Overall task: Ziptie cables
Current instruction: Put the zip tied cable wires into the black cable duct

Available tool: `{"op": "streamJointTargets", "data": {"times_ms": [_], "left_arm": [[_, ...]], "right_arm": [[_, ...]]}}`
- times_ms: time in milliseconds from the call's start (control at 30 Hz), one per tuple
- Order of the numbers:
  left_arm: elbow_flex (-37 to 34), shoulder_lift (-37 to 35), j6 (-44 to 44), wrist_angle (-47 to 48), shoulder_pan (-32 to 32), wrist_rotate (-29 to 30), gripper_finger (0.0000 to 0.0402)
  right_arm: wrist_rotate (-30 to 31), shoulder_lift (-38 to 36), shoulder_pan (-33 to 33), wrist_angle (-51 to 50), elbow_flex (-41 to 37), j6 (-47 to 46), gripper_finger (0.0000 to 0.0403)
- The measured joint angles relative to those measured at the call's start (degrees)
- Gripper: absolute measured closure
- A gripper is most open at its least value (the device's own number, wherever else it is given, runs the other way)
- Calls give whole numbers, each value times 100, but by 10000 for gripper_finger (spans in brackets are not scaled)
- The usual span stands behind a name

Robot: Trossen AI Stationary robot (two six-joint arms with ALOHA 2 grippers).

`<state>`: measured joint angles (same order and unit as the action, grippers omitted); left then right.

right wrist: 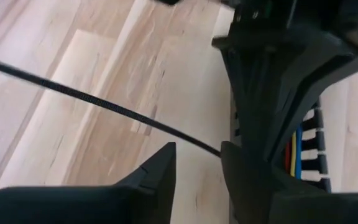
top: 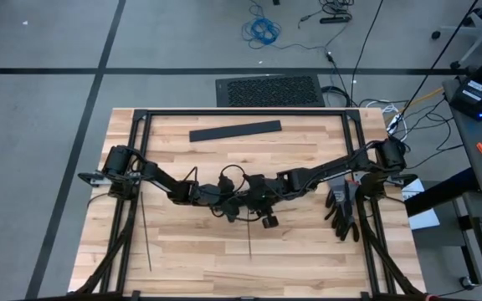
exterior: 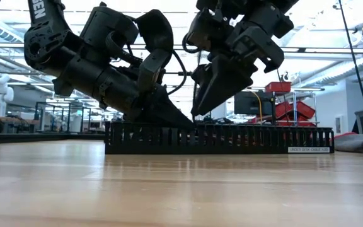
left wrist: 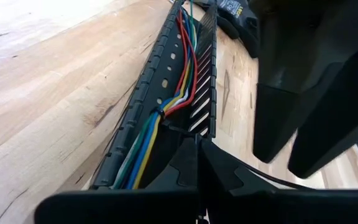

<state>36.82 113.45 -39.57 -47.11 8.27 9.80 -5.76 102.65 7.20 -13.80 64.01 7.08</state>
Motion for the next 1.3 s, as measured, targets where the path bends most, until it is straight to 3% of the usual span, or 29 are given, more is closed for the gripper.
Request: {"op": "streamJointTargets", "data": {"times_ms": [467, 600, 833, 1300], "left_arm": [[0, -1, 99, -2, 2, -39, 394], [0, 0, 111, -4, 2, -44, 394], [0, 0, 118, -4, 4, -59, 394], [-39, 48, 694, -447, 44, -85, 380]], "right_arm": [[162, -203, -11, -414, -2, -12, 277], [238, -193, -26, -205, -1, 6, 301], [310, -170, -55, -72, -2, 21, 395], [450, -116, -30, 6, -4, -88, 402]]}}
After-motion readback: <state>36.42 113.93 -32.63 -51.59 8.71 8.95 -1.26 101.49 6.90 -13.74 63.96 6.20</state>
